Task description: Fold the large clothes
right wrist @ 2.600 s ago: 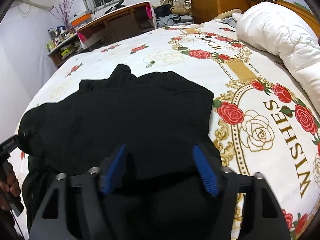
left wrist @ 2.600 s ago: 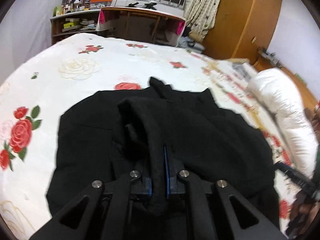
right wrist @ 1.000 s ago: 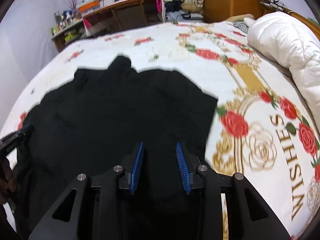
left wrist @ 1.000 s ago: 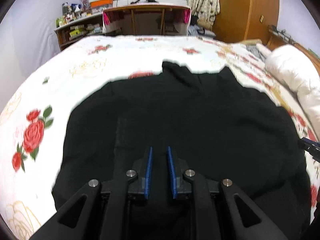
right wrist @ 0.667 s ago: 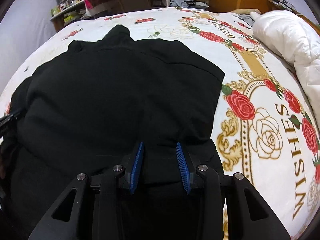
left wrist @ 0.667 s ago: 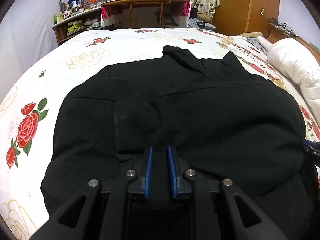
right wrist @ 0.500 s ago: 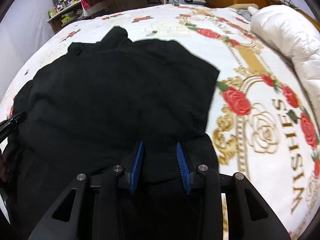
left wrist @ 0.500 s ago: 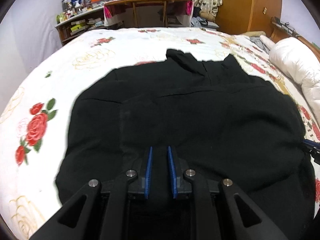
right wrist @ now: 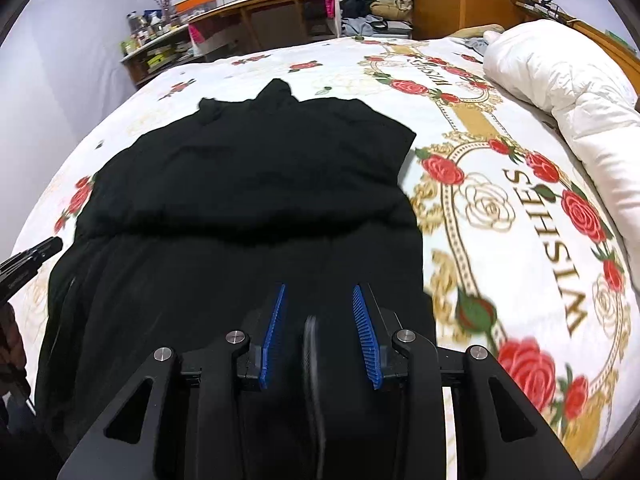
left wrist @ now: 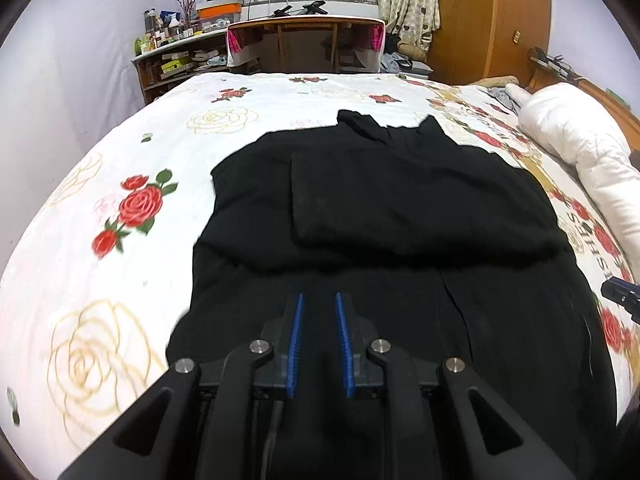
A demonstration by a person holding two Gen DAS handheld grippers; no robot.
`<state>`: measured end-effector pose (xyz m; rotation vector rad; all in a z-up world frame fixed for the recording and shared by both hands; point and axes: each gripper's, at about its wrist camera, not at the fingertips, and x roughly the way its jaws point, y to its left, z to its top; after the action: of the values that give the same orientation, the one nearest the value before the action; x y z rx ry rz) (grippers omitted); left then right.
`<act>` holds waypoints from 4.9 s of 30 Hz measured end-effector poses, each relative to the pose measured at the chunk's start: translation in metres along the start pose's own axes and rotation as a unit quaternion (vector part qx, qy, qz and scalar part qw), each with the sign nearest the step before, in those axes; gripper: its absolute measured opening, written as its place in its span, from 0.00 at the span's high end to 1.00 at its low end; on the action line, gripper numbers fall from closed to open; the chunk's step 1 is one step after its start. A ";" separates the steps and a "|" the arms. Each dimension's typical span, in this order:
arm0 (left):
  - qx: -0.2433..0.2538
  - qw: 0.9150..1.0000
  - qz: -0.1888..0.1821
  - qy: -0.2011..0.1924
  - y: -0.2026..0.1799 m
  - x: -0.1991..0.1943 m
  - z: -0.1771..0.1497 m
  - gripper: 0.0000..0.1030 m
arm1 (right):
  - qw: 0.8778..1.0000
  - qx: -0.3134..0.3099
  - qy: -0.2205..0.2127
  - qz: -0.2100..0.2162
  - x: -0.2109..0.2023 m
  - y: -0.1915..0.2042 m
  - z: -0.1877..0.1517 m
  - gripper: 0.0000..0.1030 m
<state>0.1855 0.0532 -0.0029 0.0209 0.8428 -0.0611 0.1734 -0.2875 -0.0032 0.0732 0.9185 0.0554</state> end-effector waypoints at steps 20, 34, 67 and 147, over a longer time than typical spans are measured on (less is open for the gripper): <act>0.013 1.000 -0.012 0.009 -0.016 -0.082 -0.077 0.82 | 0.998 -0.032 -0.006 0.046 -0.062 0.048 -0.085 0.53; -0.001 1.000 0.000 0.016 0.011 -0.118 -0.119 0.62 | 0.999 -0.006 0.006 0.037 -0.091 0.034 -0.132 0.38; -0.070 0.992 0.032 0.101 0.067 -0.064 -0.184 0.45 | 0.975 0.187 0.111 0.040 -0.036 -0.067 -0.179 0.28; -0.128 0.991 -0.003 -0.043 0.122 0.090 0.190 0.58 | 0.951 0.245 0.054 0.181 0.118 -0.087 0.188 0.44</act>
<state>0.3943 0.1625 0.0559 -0.2243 0.7593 0.0397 0.3960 -0.3718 0.0096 0.7088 1.0016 0.1723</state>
